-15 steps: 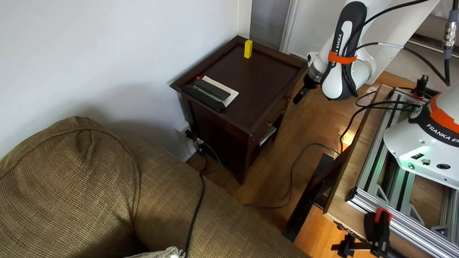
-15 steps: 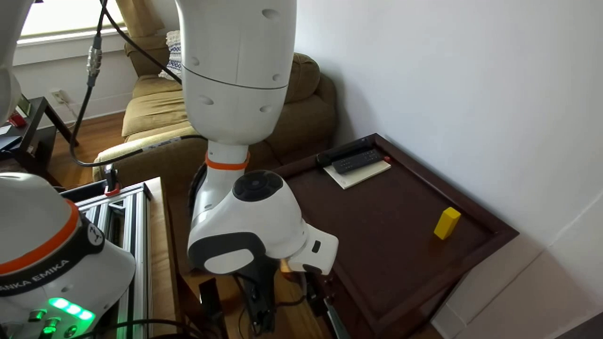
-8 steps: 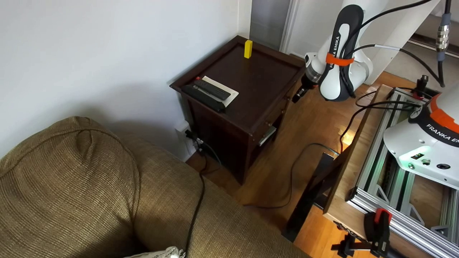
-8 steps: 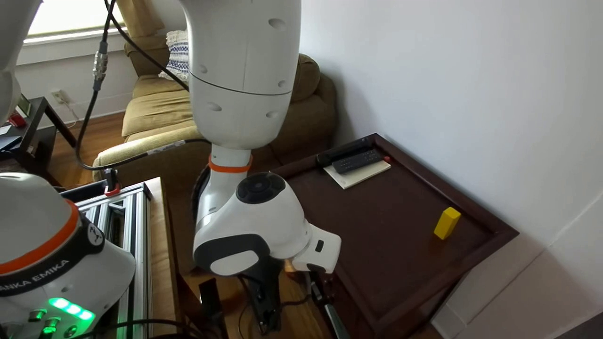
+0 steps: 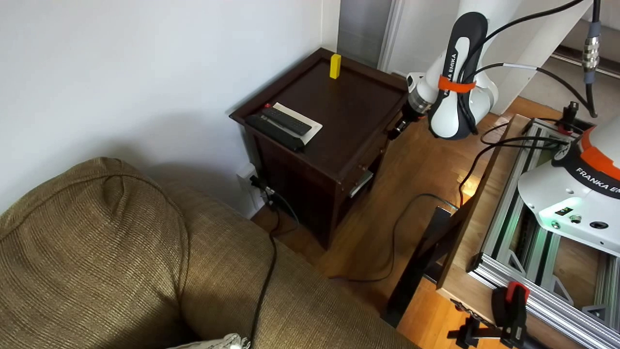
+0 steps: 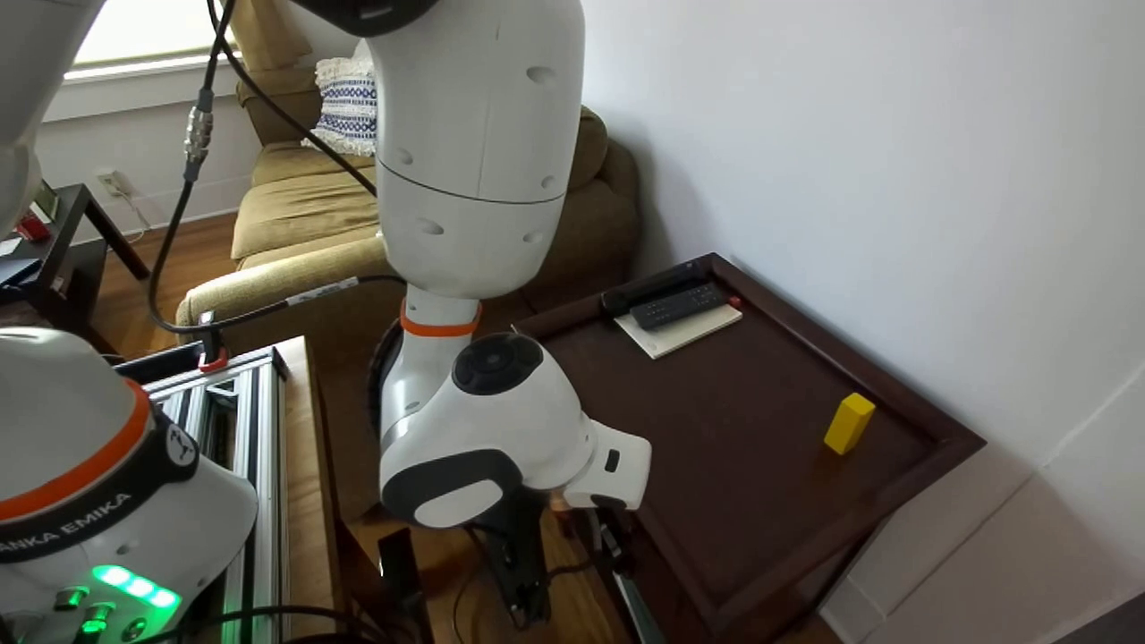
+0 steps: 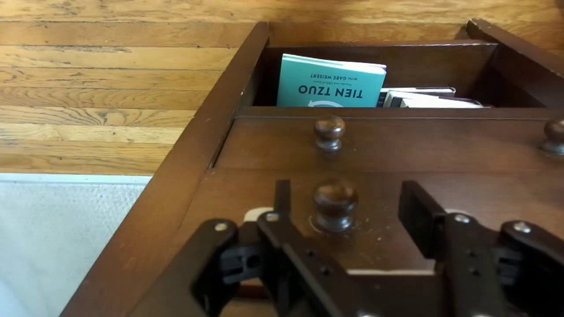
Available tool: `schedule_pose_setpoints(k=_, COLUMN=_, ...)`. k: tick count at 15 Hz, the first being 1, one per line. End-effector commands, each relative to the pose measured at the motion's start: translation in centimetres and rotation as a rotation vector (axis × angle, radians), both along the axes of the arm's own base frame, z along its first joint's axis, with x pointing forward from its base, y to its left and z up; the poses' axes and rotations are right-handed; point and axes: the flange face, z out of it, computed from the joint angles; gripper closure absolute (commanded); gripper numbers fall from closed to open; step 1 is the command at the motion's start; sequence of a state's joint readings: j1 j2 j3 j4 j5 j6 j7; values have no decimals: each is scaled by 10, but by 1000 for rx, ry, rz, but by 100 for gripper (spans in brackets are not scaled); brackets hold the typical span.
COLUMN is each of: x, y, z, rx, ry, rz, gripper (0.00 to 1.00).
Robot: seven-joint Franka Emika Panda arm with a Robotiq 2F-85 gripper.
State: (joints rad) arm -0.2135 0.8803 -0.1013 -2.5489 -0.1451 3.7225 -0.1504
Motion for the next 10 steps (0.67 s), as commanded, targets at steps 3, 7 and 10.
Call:
schedule_pose_setpoints(k=3, x=4, y=-2, z=-15, rx=13, ry=-14, rz=6, gripper=54)
schedule_pose_setpoints(k=7, x=6, y=-5, z=-19, rx=6, ry=-17, rz=3, gripper=55)
schedule_pose_setpoints(k=10, x=7, y=-6, z=-21, rx=-3, ry=-14, rz=5, gripper=78)
